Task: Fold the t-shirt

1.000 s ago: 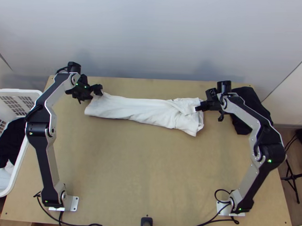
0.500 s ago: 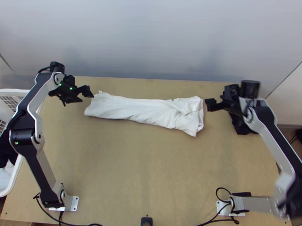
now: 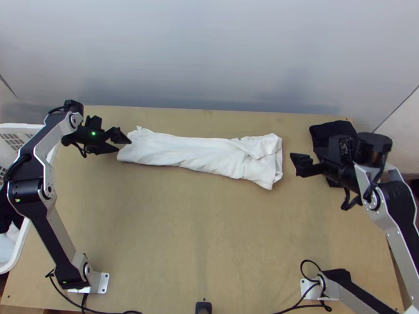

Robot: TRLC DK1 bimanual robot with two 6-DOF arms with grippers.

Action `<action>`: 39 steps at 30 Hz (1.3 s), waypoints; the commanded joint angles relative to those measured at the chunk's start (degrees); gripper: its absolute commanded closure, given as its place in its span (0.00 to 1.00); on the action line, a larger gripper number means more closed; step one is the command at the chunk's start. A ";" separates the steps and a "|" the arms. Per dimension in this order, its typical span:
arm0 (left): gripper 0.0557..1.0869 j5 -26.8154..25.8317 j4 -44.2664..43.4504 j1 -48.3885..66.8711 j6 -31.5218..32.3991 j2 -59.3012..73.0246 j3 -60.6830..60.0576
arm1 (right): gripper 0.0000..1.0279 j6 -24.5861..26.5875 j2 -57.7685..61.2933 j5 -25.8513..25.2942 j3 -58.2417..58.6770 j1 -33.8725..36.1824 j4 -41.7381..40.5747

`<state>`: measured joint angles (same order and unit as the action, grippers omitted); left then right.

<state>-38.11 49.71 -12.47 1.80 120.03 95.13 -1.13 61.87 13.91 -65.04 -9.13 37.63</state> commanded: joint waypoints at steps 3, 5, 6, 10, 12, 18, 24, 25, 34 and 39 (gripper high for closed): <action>0.05 -3.55 -2.69 1.57 2.77 3.28 0.40 | 0.03 -1.77 -3.77 0.15 1.49 -0.37 3.59; 0.05 -4.26 -2.78 2.10 3.03 3.72 0.32 | 0.03 -2.48 -4.03 0.15 1.49 -0.28 4.12; 0.05 -4.78 -3.04 2.19 3.65 3.90 0.32 | 0.03 -2.74 -4.03 0.15 1.40 -0.10 4.38; 0.05 -6.63 -4.36 2.45 5.05 4.34 0.32 | 0.03 -3.18 -4.74 0.41 1.67 -0.10 5.44; 0.05 -6.80 -5.42 2.54 5.58 4.25 0.32 | 0.03 -3.97 -5.26 1.21 1.93 0.07 5.79; 0.05 -8.04 -6.65 3.42 7.34 4.87 1.46 | 0.04 -4.85 -6.32 2.70 2.98 0.51 6.85; 0.20 -14.89 -6.38 4.21 10.50 6.01 2.07 | 0.04 -4.85 -7.29 3.23 4.22 0.60 7.72; 0.20 -15.86 -6.38 4.38 10.77 6.01 1.99 | 0.04 -4.85 -7.37 3.31 4.39 0.60 7.99; 0.96 -17.53 -4.45 7.37 8.74 5.04 -0.30 | 0.04 -5.99 -8.52 4.46 4.92 1.13 8.60; 0.96 -16.56 -4.80 7.90 8.83 3.11 -0.56 | 0.04 -5.99 -9.31 4.46 5.18 1.22 9.22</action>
<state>-54.89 44.62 -5.69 10.92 124.95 95.13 -6.87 53.56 18.04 -60.31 -8.10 46.24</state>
